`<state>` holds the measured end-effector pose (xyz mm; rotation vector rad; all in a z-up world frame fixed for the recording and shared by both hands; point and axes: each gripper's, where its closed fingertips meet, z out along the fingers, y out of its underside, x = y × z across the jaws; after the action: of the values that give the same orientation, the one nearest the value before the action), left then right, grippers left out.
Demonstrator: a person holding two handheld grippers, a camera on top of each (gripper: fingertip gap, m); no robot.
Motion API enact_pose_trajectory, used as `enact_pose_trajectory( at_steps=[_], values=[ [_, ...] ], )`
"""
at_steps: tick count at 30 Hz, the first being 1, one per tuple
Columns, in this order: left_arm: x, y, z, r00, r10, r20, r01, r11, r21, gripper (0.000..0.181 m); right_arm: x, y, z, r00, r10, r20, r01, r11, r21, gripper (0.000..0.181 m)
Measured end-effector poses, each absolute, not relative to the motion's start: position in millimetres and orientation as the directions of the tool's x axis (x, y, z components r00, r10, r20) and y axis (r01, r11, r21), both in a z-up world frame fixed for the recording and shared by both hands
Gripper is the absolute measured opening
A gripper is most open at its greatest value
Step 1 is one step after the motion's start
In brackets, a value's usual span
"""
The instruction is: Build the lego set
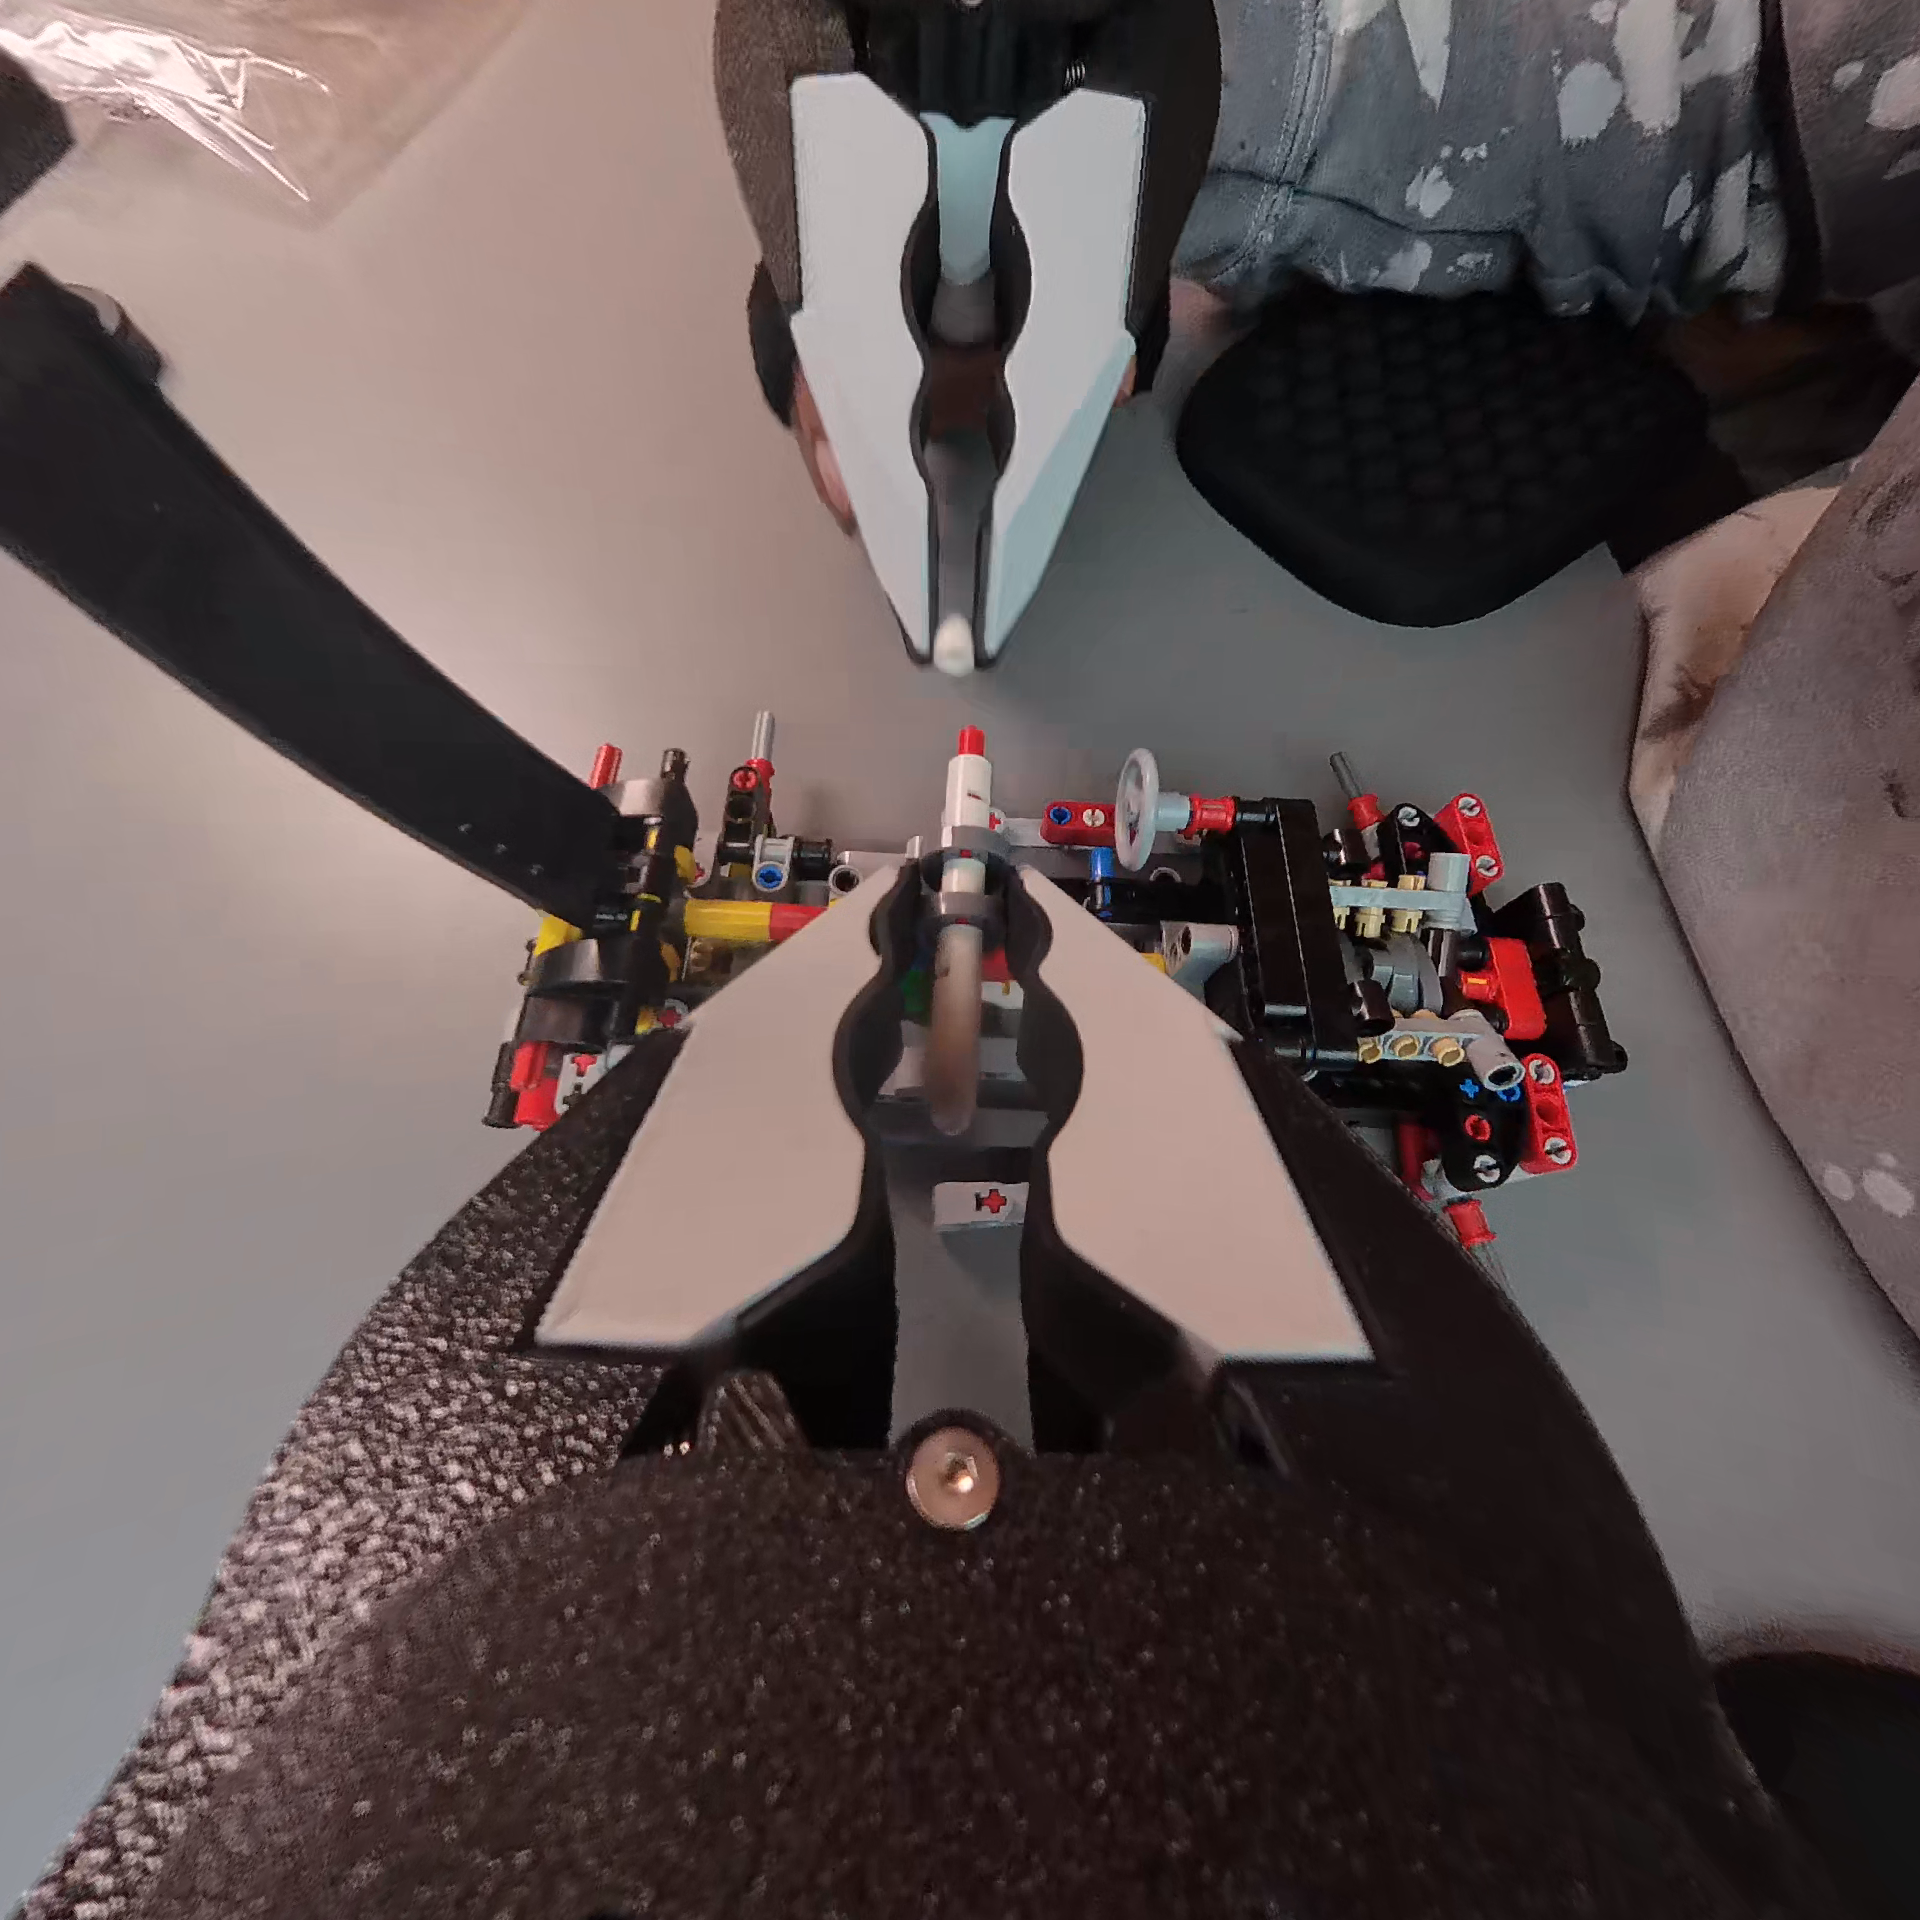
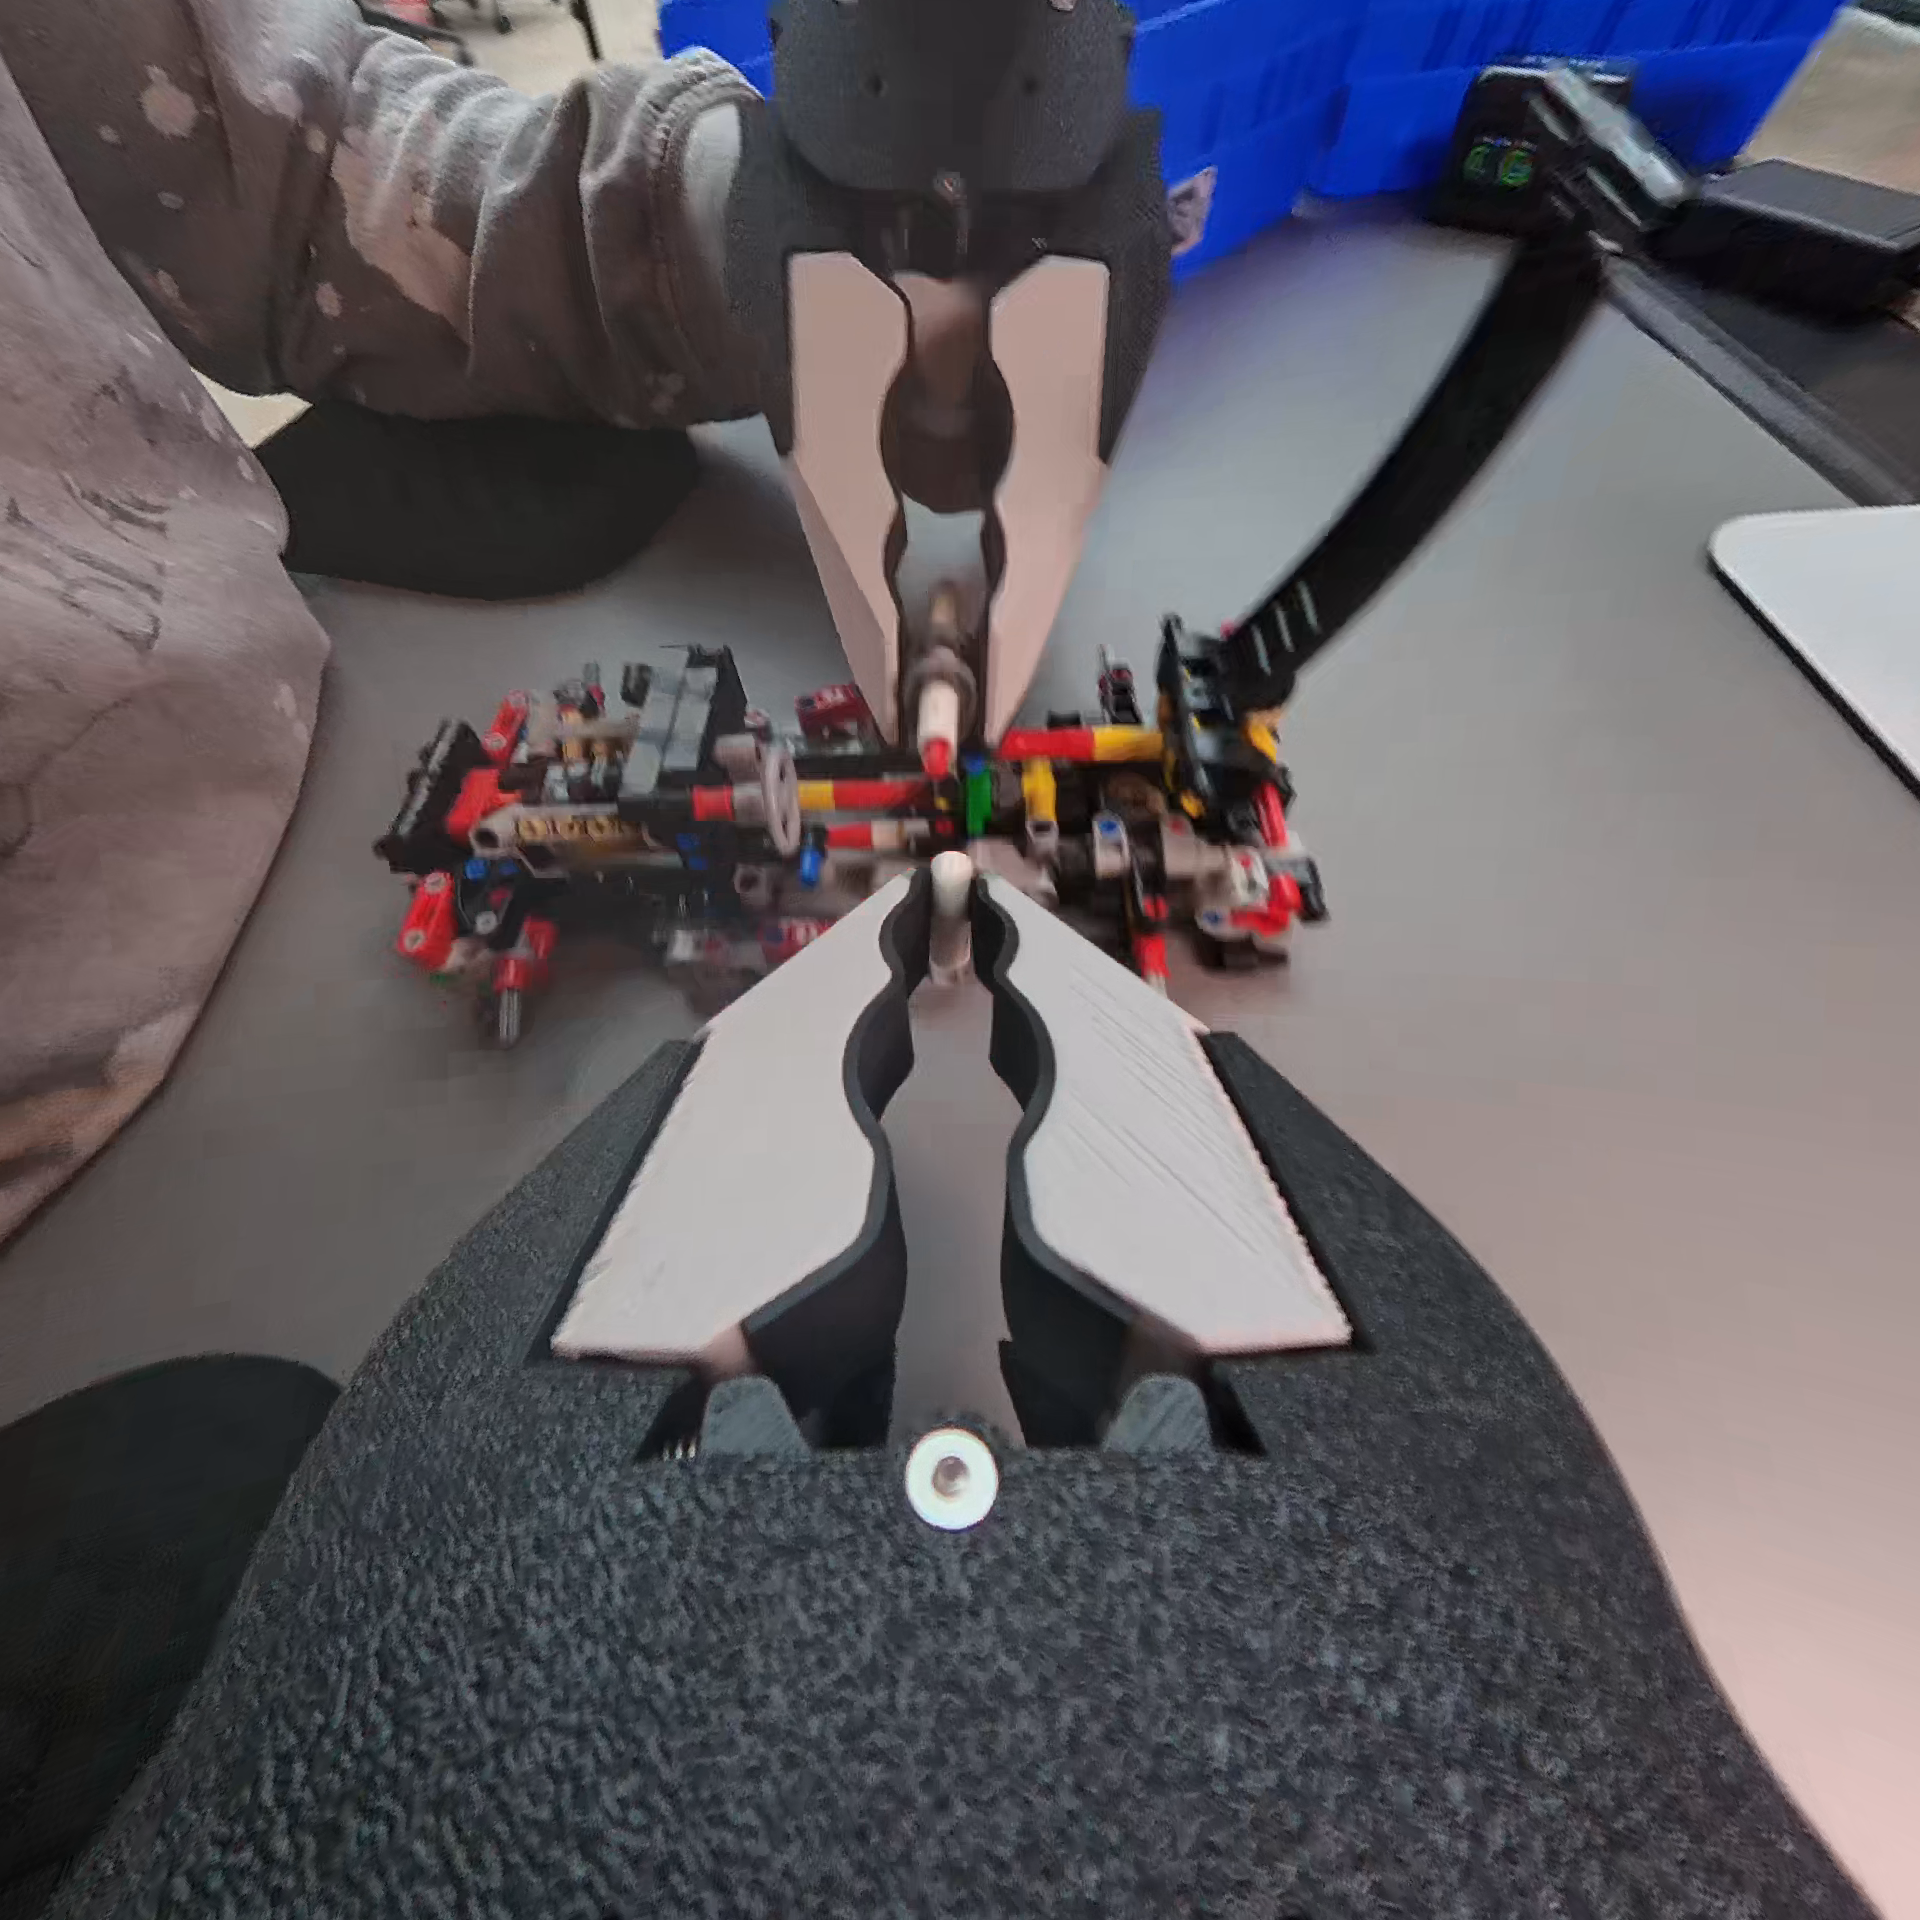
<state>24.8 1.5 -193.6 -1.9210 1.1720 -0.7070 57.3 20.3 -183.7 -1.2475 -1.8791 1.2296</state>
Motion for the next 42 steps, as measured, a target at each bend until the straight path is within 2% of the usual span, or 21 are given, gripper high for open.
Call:
enact_pose_trajectory(
  at_steps=[3, 9, 12, 15, 19, 22, 24, 29, 34, 37, 40, 42],
  values=[
    [14.5, -0.7, -192.8, 0.437, -0.896, 0.076, -0.446, -0.289, -0.847, 0.016, 71.7, 29.5, -172.3, -0.373, 0.925, -0.069, 0.357, 0.075, -0.931, 0.007],
    [20.9, 7.9, -192.1, 0.443, -0.893, 0.082, -0.436, -0.294, -0.851, 0.016, 61.5, 33.2, -187.7, -0.347, 0.938, 0.02, 0.443, 0.182, -0.878, 0.007],
    [21.1, 7.8, -191.9, 0.453, -0.887, 0.088, -0.419, -0.299, -0.857, 0.016, 67.2, 45.3, -214.0, -0.307, 0.946, 0.102, 0.562, 0.267, -0.783, 0.008],
    [21.2, 6.9, -192.3, 0.459, -0.884, 0.089, -0.415, -0.302, -0.858, 0.017, 74.2, 59.4, -236.5, -0.276, 0.937, 0.214, 0.668, 0.348, -0.658, 0.018],
    [15.6, 5.3, -186.9, 0.471, -0.877, 0.09, -0.402, -0.304, -0.863, 0.024, 66.3, 53.5, -214.8, -0.253, 0.952, 0.172, 0.606, 0.295, -0.739, 0.033],
    [10.2, 5.6, -180.7, 0.487, -0.869, 0.083, -0.388, -0.301, -0.871, 0.022, 46.4, 28.0, -176.1, -0.304, 0.947, 0.104, 0.457, 0.241, -0.856, 0.027],
    [11.7, 3.6, -180.9, 0.48, -0.874, 0.082, -0.396, -0.299, -0.868, 0.017, 30.6, 12.0, -165.9, -0.347, 0.934, 0.089, 0.404, 0.235, -0.884, 0.023],
    [11.0, 1.7, -181.5, 0.484, -0.872, 0.073, -0.397, -0.293, -0.87, 0.016, 12.2, 5.2, -179.4, -0.374, 0.918, 0.134, 0.411, 0.293, -0.863, 0.008],
    [4.9, -1.1, -181.5, 0.481, -0.872, 0.085, -0.391, -0.301, -0.87, 0.016, 35.3, 16.9, -177.9, -0.376, 0.921, 0.098, 0.423, 0.265, -0.866, 0.007],
    [5.9, -1.1, -181.2, 0.479, -0.873, 0.087, -0.388, -0.3, -0.872, 0.016, 50.2, 50.7, -170.1, -0.273, 0.958, 0.091, 0.432, 0.207, -0.878, 0.008],
    [8.0, -0.9, -181.1, 0.474, -0.876, 0.089, -0.385, -0.297, -0.874, 0.016, 59.7, 109.6, -194.2, -0.106, 0.981, 0.162, 0.569, 0.194, -0.799, 0.008],
    [9.2, -0.6, -181.0, 0.474, -0.876, 0.088, -0.383, -0.295, -0.875, 0.016, 62.0, 128.1, -216.7, -0.071, 0.983, 0.17, 0.648, 0.175, -0.741, 0.008]
  ],
)
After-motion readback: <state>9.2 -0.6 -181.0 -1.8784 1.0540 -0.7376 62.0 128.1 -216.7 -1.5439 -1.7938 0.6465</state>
